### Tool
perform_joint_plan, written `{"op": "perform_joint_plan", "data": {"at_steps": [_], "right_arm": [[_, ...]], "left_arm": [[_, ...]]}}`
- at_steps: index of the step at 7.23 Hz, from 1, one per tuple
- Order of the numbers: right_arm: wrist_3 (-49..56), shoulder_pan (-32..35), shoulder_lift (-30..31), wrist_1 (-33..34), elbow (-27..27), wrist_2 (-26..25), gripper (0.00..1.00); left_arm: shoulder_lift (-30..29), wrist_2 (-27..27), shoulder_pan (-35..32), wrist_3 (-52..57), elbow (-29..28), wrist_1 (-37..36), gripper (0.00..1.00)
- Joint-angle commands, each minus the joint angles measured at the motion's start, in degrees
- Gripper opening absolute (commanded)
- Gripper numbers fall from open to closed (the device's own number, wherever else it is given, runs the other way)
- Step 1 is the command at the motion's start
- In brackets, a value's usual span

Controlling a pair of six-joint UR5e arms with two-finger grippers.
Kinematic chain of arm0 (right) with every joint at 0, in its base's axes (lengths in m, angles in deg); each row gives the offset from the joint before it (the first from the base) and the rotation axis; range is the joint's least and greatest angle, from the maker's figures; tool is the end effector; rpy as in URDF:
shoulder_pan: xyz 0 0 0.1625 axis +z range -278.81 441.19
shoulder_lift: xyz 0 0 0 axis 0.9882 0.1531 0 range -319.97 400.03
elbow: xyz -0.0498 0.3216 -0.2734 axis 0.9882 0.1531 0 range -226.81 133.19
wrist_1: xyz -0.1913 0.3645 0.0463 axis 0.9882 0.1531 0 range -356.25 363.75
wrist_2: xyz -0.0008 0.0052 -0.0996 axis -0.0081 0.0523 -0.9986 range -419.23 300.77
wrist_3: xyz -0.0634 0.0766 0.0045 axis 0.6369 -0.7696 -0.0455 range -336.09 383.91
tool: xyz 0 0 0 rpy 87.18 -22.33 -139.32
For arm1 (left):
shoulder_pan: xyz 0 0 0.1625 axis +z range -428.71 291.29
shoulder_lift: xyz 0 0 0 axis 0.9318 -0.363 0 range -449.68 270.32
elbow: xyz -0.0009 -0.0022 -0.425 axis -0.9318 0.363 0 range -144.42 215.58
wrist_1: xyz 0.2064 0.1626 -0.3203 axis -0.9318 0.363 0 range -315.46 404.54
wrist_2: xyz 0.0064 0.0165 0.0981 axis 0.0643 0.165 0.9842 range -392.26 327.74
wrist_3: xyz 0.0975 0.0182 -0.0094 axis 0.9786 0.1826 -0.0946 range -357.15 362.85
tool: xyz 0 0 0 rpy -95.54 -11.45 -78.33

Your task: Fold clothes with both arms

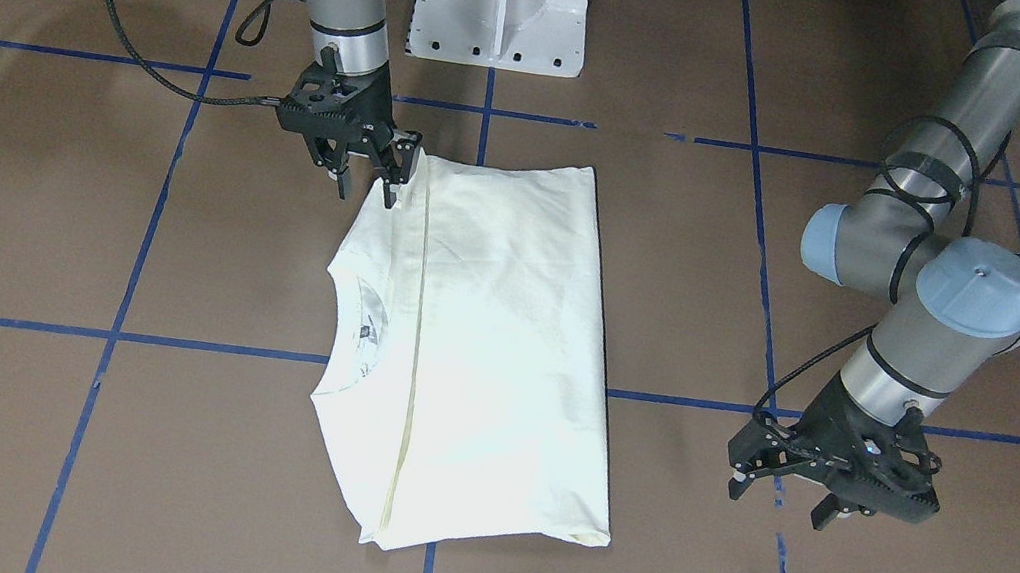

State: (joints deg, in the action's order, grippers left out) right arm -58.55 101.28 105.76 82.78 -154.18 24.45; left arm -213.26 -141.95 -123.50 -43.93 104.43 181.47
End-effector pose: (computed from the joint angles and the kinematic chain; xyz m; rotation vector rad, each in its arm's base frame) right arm -0.5206 -0.3439 0.2701 0.3193 -0.8687 0.2537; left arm 0.3508 -0.6699 0.3941 0.5682 0.9070 -0.0043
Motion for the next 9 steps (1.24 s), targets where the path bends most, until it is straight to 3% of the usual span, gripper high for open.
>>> {"op": "perform_joint_plan", "data": {"at_steps": [1,3,5,7,9], "right_arm": [[16.4,-1.7,-0.8,0.2,-1.4,-0.1,1.0],[16.4,-1.4,-1.4,-0.3,-2.5,0.0,1.0],[15.6,-1.6,-2.4,0.3,-2.4,-3.7,1.0],[22.3,-1.3,-3.4,-0.4,-1.7,-3.9,1.0],[25.6,-2.1,-4.2,5.2,-1.7,-3.4,1.0]], "left_arm": [[0.1,-0.1,0.0,0.3,0.4,-0.1,1.0],[0.1,-0.1,0.0,0.3,0.5,-0.2,1.0],[0.3,-1.0,0.0,0.4,1.5,-0.9,1.0],[6.2,-7.2,-0.8,0.5,7.0,-2.2,1.0],[7.9,-7.4,-1.4,7.3,13.6,-12.8,1.0]]}}
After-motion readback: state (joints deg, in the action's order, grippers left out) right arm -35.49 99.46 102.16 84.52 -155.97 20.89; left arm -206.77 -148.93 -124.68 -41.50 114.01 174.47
